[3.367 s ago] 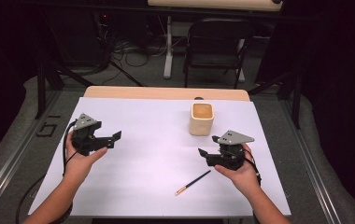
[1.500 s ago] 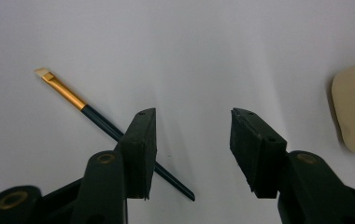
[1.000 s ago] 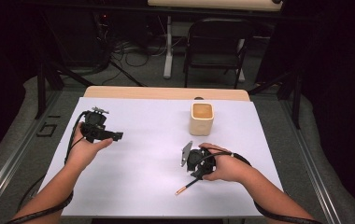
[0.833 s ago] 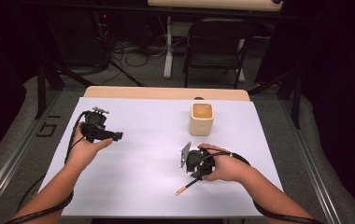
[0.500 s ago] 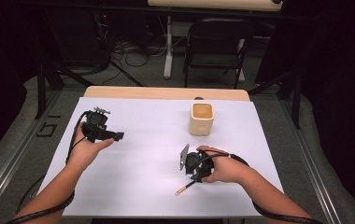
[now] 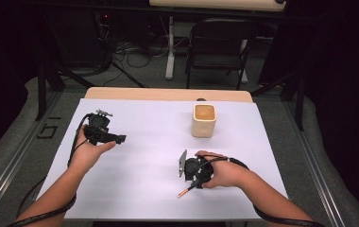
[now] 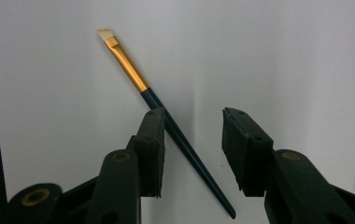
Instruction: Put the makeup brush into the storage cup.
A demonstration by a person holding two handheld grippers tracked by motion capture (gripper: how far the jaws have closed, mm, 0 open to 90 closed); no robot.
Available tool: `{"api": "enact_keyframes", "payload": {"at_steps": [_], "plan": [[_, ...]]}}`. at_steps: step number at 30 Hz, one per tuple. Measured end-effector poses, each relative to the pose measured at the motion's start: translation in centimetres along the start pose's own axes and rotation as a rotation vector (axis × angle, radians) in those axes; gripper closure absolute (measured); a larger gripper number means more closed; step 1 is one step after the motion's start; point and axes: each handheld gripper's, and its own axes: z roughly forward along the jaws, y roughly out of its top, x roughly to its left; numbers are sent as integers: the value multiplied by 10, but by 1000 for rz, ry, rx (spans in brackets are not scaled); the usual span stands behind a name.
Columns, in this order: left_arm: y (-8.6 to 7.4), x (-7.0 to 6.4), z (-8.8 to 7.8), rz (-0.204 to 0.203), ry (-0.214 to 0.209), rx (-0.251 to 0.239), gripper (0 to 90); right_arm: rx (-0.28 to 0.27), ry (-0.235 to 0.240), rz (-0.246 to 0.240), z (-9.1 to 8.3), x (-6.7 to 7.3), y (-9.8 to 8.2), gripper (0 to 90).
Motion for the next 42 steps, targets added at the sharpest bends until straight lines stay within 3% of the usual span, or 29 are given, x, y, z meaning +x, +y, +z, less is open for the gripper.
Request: {"api": "enact_keyframes", "payload": {"at_steps": [16, 32, 38, 42], "plan": [[-1, 1, 1, -5, 2, 2, 232, 38, 61, -64, 8, 9, 15, 616], [-3, 3, 0, -13, 0, -1, 242, 62, 84, -117, 17, 16, 29, 638], [-3, 4, 0, -15, 2, 0, 244, 89, 106, -116, 18, 17, 30, 647], [-3, 4, 0, -23, 0, -7, 245, 83, 95, -127, 21, 18, 30, 656]]}}
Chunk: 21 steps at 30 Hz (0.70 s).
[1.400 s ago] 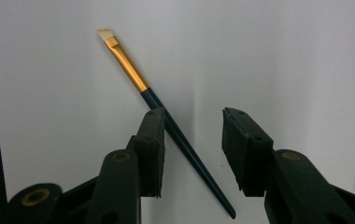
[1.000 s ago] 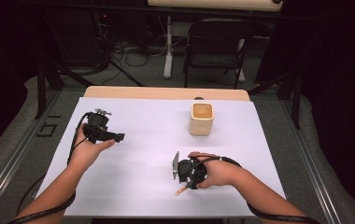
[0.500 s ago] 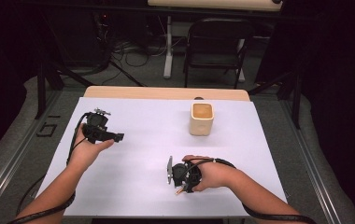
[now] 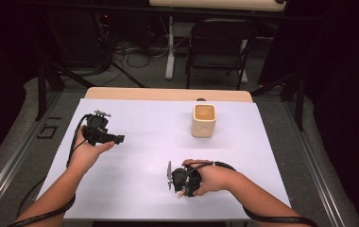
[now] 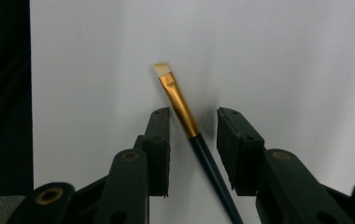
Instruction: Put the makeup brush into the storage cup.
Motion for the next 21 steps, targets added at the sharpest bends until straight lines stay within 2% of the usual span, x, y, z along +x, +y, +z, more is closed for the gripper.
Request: {"api": "enact_keyframes", "payload": {"at_steps": [11, 13, 14, 15, 21], "plan": [[-1, 0, 1, 4, 2, 8, 248, 16, 8, -19, 4, -1, 2, 738], [-1, 1, 1, 4, 2, 9, 249, 27, 19, -28, 4, -1, 3, 799], [-1, 1, 1, 4, 3, 10, 249, 27, 19, -28, 4, -1, 3, 799], [-1, 1, 1, 2, 1, 7, 250, 36, 42, -29, 5, -1, 5, 839], [-1, 1, 1, 6, 2, 11, 252, 56, 43, -31, 5, -2, 7, 843]]}}
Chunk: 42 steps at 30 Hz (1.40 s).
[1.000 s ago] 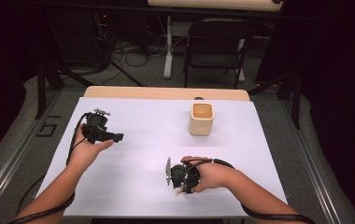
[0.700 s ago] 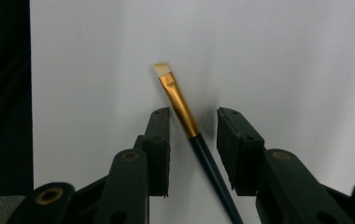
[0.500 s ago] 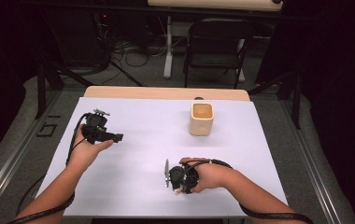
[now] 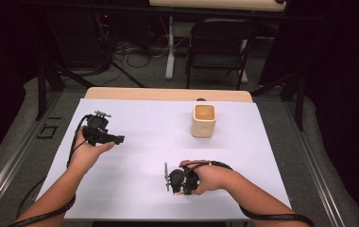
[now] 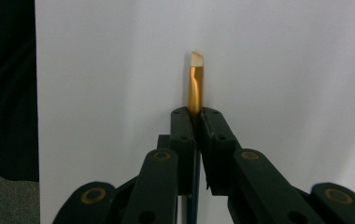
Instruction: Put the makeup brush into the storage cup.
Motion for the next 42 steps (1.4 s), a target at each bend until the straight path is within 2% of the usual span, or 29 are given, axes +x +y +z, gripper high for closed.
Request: {"api": "enact_keyframes", "payload": {"at_steps": [10, 11, 16, 17, 20, 21, 25, 32, 42], "plan": [[-1, 0, 1, -5, 0, 0, 254, 1, -1, 10, 0, 0, 0, 844], [-1, 0, 1, -5, 0, 0, 255, 20, 12, 6, -1, 0, 1, 845], [-1, 1, 0, 0, 0, 2, 255, 23, 0, 4, -4, -1, 2, 845], [-1, 1, 0, 0, 1, 2, 255, 10, -16, 0, -4, 0, 1, 846], [-1, 1, 0, -1, 1, 3, 255, 22, -14, 0, -9, -2, 2, 846], [-1, 1, 0, -2, 0, 3, 255, 16, -34, 5, -12, -3, 2, 846], [-1, 1, 1, -5, -1, 2, 255, 21, -63, 11, -17, -9, 1, 846], [-1, 1, 1, -6, -1, 1, 255, 17, -89, 35, -21, -21, 0, 845], [-1, 1, 4, -5, -4, 2, 255, 18, -140, 75, -26, -46, 2, 845]]}}
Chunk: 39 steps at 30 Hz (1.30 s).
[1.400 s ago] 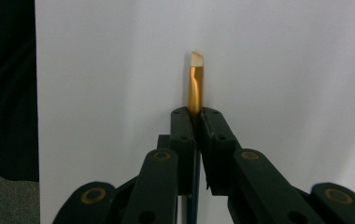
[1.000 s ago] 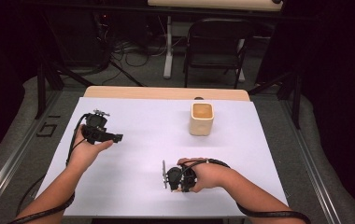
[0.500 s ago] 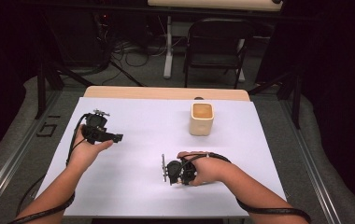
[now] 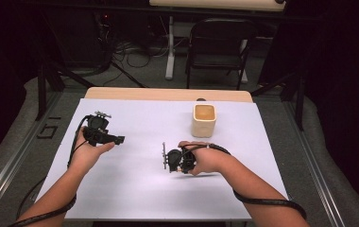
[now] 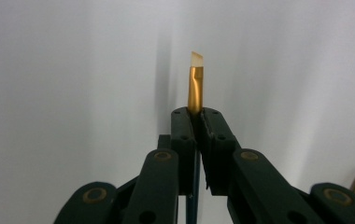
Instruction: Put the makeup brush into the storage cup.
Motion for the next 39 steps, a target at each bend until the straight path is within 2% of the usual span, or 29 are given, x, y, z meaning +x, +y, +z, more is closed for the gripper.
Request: {"api": "enact_keyframes", "payload": {"at_steps": [12, 22, 27, 29, 30, 32, 34, 37, 38, 39], "plan": [[0, 0, 3, -1, -6, 0, 258, -25, -25, 47, -5, -27, 11, 845], [0, -1, 4, -2, -12, -2, 264, -36, -29, 78, -8, -38, 13, 845], [0, -1, 5, 3, -19, -9, 265, -61, -31, 96, -10, -41, 12, 845], [0, -1, 5, 2, -20, -8, 265, -80, -21, 128, -13, -43, 10, 845], [0, -1, 5, -3, -20, -9, 265, -80, -21, 128, -13, -43, 10, 845], [-1, -1, 6, -3, -21, -9, 265, -108, -15, 174, -16, -47, 6, 845], [-1, -1, 6, -3, -18, -10, 265, -116, -10, 188, -17, -50, 5, 845], [-1, -2, 6, -5, -20, -13, 265, -181, 0, 261, -23, -57, -1, 845], [-1, -2, 7, -4, -20, -14, 265, -181, 0, 261, -23, -57, -1, 845], [-1, -2, 7, 0, -21, -15, 265, -206, 11, 302, -26, -60, -3, 845]]}}
